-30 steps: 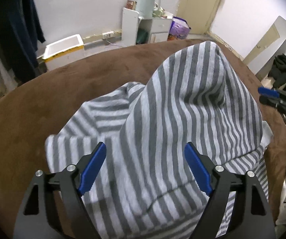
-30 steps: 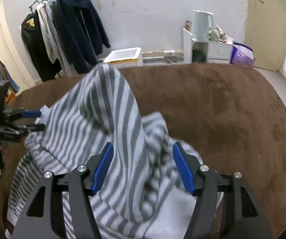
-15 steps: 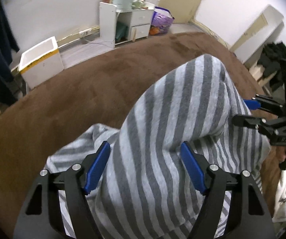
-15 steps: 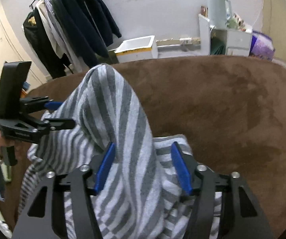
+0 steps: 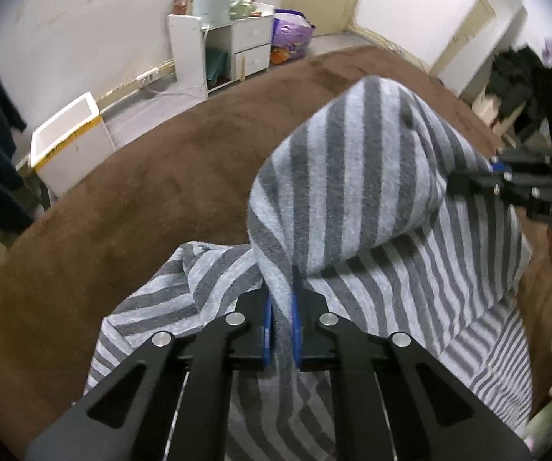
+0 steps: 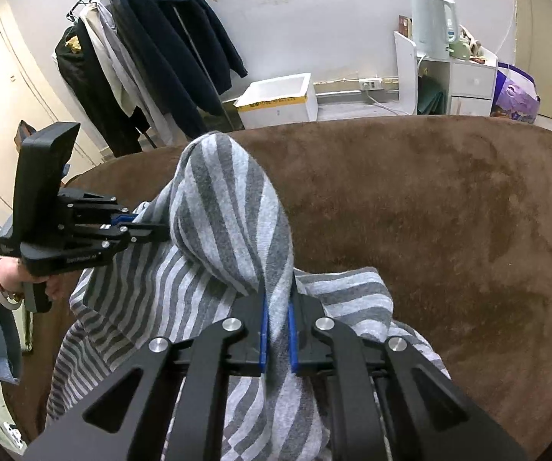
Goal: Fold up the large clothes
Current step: 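Carry the held hem up and over toward the hood with both grippers, then lower the hem onto the hood and open both grippers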
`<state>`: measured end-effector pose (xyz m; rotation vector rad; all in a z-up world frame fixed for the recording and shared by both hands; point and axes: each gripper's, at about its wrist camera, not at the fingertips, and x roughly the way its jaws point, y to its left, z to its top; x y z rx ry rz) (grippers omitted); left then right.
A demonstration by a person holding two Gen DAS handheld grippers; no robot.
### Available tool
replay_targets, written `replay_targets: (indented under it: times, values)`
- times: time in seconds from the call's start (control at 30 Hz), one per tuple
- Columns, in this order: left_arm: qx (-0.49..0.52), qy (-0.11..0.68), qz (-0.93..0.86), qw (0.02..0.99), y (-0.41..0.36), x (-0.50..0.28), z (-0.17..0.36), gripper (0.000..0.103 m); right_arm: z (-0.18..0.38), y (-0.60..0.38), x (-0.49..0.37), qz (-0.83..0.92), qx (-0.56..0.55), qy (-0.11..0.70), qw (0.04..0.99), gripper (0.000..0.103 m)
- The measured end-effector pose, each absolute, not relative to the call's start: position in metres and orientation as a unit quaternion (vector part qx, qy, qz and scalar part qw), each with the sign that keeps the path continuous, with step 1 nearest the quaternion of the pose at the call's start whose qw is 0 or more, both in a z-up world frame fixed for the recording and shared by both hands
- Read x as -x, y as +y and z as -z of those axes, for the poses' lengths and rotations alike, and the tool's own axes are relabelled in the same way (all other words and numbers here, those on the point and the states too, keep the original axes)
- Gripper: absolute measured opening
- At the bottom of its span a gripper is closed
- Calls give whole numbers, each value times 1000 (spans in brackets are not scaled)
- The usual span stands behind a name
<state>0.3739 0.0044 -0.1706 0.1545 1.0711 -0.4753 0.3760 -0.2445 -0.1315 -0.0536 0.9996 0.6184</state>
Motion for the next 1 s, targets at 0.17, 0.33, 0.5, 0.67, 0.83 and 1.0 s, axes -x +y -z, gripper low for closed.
replay_targets:
  times: [0.17, 0.33, 0.5, 0.67, 0.83, 1.0]
  values:
    - [-96, 468, 204, 854, 2, -382, 144, 10, 117, -248, -387, -276, 31, 452, 848, 8]
    - [-131, 431, 170, 877, -7, -411, 116, 10, 89, -241, -412, -257, 62, 416, 870, 8]
    - [-144, 387, 129, 901, -14, -434, 96, 11, 68, -238, -430, -241, 81, 377, 891, 8]
    - [-191, 381, 122, 897, -27, -437, 105, 11, 82, -239, -431, -238, 97, 375, 891, 8]
    - [-176, 384, 135, 896, -23, -425, 112, 11, 97, -243, -419, -247, 93, 386, 884, 8]
    - [-143, 370, 156, 905, -8, -403, 98, 11, 89, -247, -390, -269, 70, 371, 886, 8]
